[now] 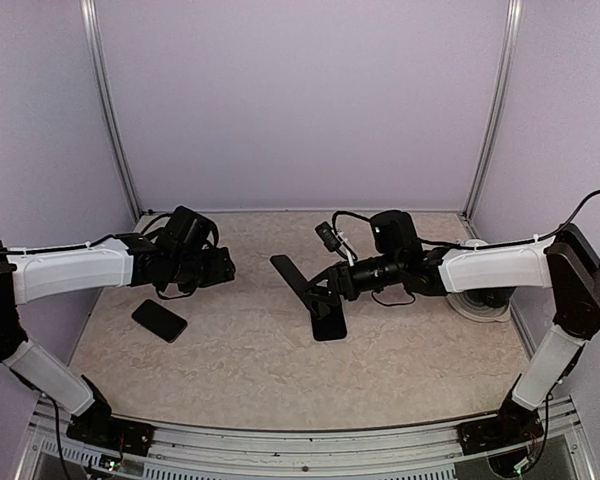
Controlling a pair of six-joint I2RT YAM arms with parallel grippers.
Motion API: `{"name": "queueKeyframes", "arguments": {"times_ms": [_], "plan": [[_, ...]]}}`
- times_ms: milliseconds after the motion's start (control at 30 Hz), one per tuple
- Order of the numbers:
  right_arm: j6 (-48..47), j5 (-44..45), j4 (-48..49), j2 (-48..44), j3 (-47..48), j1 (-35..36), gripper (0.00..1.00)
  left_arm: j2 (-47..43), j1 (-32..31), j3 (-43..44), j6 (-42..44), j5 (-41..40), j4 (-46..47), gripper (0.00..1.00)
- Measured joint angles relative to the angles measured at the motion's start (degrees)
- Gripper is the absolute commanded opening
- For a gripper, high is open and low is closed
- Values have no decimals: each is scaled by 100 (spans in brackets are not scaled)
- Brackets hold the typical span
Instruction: Put the phone into the phone case
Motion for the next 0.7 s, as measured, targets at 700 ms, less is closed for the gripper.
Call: {"name": "queueKeyframes", "arguments": {"times_ms": [700], "plan": [[-2028, 2590, -614, -409, -391, 212, 48, 1132, 13, 1285, 61, 3112, 1543, 96]]}}
